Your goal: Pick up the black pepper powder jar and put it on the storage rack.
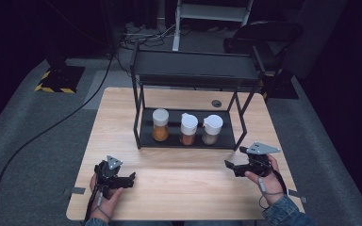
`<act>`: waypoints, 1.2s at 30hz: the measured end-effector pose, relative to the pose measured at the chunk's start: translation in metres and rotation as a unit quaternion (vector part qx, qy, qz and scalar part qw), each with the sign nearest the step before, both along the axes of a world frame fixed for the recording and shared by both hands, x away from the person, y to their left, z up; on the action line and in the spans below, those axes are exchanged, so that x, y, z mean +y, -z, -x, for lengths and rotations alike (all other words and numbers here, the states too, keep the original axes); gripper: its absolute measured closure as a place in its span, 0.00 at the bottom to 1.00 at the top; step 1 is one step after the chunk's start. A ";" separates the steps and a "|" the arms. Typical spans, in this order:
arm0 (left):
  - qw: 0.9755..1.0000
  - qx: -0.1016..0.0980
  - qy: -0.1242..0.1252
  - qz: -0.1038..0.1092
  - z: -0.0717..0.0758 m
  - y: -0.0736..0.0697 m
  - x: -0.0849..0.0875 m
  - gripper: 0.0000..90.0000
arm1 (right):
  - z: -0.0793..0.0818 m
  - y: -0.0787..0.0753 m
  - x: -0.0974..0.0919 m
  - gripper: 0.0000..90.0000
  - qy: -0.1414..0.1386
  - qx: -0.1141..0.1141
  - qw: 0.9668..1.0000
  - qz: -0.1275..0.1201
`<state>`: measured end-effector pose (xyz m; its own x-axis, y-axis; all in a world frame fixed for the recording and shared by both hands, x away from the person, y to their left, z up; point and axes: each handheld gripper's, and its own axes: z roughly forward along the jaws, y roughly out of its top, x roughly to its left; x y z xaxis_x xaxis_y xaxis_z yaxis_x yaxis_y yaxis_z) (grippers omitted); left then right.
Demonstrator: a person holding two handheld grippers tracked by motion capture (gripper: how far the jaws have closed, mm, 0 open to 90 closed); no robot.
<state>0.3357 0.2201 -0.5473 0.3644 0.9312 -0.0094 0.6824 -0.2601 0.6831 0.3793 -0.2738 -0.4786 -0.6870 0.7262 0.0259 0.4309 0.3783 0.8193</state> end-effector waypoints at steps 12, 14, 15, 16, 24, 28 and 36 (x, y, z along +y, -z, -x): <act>1.000 0.000 0.000 0.000 0.000 0.000 0.000 0.00 | 0.003 0.025 -0.003 0.10 0.004 0.021 1.000 0.005; 1.000 0.000 0.000 0.000 0.000 0.000 0.000 0.00 | 0.004 0.030 -0.003 0.10 0.005 0.026 1.000 0.007; 1.000 0.000 0.000 0.000 0.000 0.000 0.000 0.00 | 0.004 0.032 -0.004 0.10 0.004 0.027 1.000 0.008; 1.000 0.000 0.000 0.001 0.000 0.000 0.000 0.00 | 0.004 0.033 -0.004 0.10 0.004 0.030 1.000 0.008; 1.000 0.000 0.000 0.001 0.000 0.000 0.000 0.00 | 0.007 0.047 -0.008 0.10 0.009 0.042 0.999 0.015; 1.000 0.000 0.000 0.000 0.000 0.000 0.000 0.00 | 0.008 0.052 -0.008 0.09 0.010 0.042 0.999 0.021; 1.000 0.000 0.000 0.000 0.000 0.000 0.000 0.00 | 0.010 0.063 -0.009 0.09 0.012 0.046 0.998 0.038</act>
